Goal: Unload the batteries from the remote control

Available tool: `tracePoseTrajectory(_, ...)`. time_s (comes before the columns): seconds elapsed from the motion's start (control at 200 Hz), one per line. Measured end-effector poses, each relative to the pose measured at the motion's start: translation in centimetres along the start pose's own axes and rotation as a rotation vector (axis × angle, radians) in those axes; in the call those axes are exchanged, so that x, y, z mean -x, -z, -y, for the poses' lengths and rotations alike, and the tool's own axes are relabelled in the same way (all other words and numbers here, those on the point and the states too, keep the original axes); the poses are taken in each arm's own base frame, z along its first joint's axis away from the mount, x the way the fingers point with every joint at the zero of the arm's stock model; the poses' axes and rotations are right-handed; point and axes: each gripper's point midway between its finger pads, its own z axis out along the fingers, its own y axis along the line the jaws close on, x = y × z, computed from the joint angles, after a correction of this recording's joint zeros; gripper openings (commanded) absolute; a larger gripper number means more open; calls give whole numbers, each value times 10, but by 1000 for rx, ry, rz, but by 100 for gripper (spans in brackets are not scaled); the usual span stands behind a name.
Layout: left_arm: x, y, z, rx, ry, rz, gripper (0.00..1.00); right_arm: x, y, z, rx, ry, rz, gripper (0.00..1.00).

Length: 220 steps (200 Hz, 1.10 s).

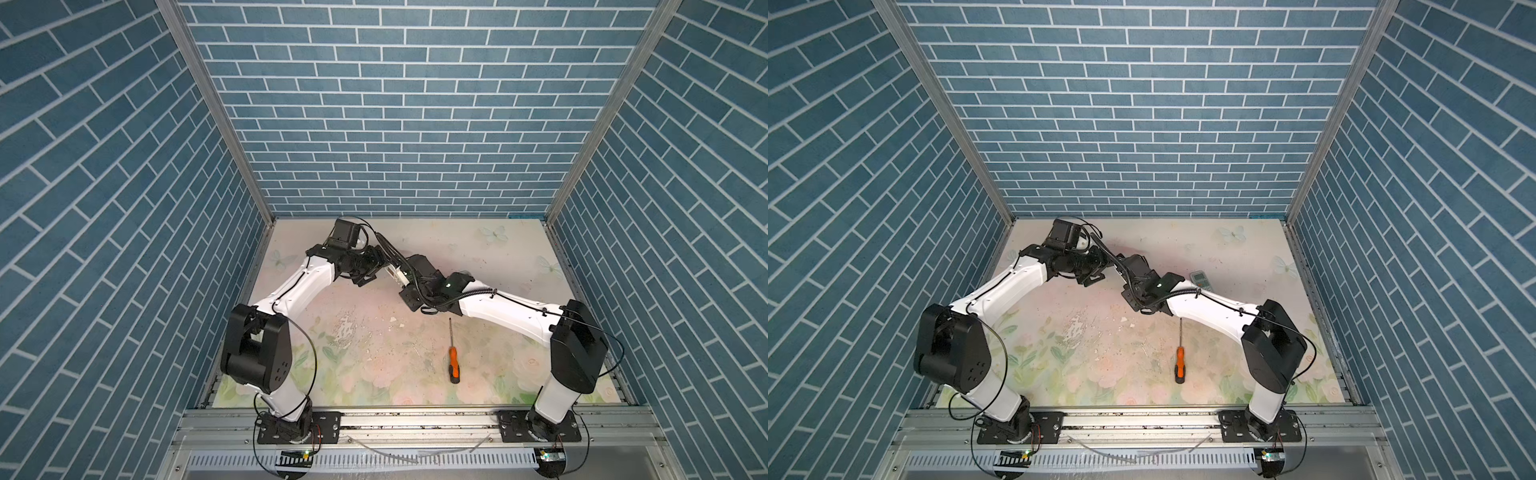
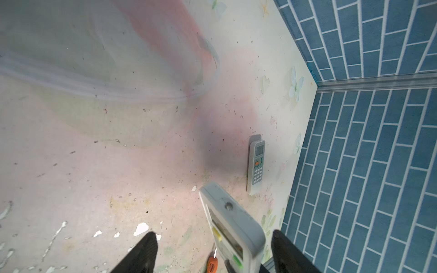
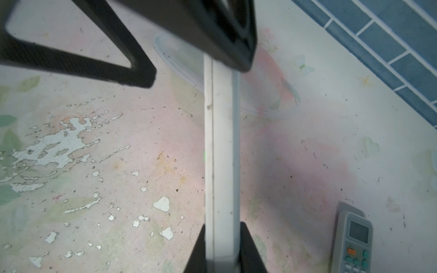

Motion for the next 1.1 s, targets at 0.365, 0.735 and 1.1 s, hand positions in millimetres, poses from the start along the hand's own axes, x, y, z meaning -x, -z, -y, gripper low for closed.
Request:
tracePoseTrajectory(0.365,-2,-9,5,-48,70,-32,37,21,9,-16,-18,110,42,0)
tracePoseTrajectory(0.735,-1,-16,-4,-28,164,-45,28,15,1,-16,-73,183,14,0)
tracePoseTrajectory(1.1,-3,-15,6,-84,146,-73,55,13,1,-5,-123,186,-1,0)
